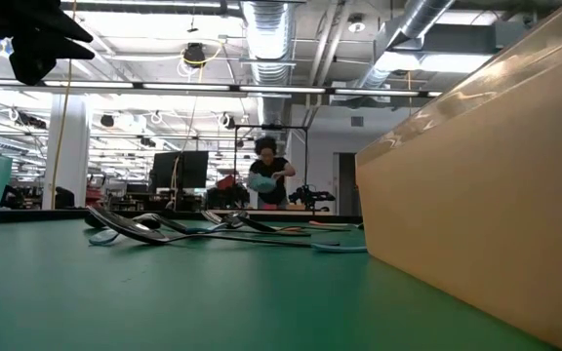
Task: Sort silverware by color (type)
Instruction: Put the black spoon into the orange bin, then put the orange spoon into the green bin
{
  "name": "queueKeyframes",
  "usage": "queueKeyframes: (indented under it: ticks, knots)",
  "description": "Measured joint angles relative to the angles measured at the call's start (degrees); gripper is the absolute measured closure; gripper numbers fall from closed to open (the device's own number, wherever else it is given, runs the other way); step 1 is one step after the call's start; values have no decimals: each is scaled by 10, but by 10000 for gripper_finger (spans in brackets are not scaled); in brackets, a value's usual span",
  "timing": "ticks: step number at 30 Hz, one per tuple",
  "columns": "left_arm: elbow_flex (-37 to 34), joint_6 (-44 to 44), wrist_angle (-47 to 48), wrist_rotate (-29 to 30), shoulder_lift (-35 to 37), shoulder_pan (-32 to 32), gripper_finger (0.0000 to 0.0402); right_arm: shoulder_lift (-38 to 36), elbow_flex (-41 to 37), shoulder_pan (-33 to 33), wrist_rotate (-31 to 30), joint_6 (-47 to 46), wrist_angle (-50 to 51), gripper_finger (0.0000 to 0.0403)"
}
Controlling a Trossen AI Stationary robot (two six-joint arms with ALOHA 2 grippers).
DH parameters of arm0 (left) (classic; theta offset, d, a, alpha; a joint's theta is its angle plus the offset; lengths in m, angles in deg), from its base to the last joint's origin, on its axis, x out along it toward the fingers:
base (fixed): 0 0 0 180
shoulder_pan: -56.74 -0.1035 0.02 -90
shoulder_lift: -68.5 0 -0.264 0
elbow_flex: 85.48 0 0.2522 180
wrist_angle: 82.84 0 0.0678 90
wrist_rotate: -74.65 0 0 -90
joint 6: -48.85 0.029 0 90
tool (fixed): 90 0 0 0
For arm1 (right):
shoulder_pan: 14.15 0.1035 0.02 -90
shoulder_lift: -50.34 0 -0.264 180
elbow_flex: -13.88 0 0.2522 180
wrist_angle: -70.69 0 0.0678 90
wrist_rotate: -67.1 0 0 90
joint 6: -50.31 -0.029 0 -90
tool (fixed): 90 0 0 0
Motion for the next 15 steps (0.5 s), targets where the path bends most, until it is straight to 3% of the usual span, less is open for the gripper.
queueKeyframes:
  ticks: [10, 15]
  knots:
    - [0, 10, 6, 1, 0, 0, 297, 14, 1, -20, 29, 39, -5, 396]
    - [0, 9, 8, 1, 0, 0, 297, 37, 0, -34, 72, 78, -33, 396]
